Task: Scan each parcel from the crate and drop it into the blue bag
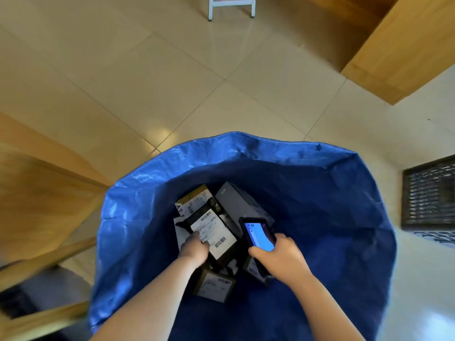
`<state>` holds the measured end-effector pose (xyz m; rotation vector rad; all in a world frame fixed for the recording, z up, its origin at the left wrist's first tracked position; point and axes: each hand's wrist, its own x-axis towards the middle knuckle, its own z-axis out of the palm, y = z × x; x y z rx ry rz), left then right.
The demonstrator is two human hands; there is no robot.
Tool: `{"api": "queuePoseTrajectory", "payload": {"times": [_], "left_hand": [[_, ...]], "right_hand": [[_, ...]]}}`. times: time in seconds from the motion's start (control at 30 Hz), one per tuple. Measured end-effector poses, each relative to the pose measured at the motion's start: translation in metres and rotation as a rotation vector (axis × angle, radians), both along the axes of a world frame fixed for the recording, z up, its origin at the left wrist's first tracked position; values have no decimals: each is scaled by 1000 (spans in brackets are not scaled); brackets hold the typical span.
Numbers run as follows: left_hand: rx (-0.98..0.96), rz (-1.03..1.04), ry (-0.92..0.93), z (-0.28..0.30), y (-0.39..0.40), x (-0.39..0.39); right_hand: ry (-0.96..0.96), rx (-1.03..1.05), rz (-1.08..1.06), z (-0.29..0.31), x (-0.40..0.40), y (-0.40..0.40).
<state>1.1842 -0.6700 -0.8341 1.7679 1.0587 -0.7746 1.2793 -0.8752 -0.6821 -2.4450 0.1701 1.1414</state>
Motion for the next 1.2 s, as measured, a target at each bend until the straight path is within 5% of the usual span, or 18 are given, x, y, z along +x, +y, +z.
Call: {"api": "queuePoseTrajectory", "payload": {"times": [0.23,0.57,0.83,1.2], "left_hand": [[330,-392,-129,167,8,-16],[458,-260,-375,338,32,-81],[565,-40,-427,382,76,-198],[659,136,-333,377,137,-399]], "right_hand": [[-1,-26,95,124,-15,4],[-13,80,290,265,-65,54],[-5,145,513,325,-147,121],[0,182,644,329,-291,205]]}}
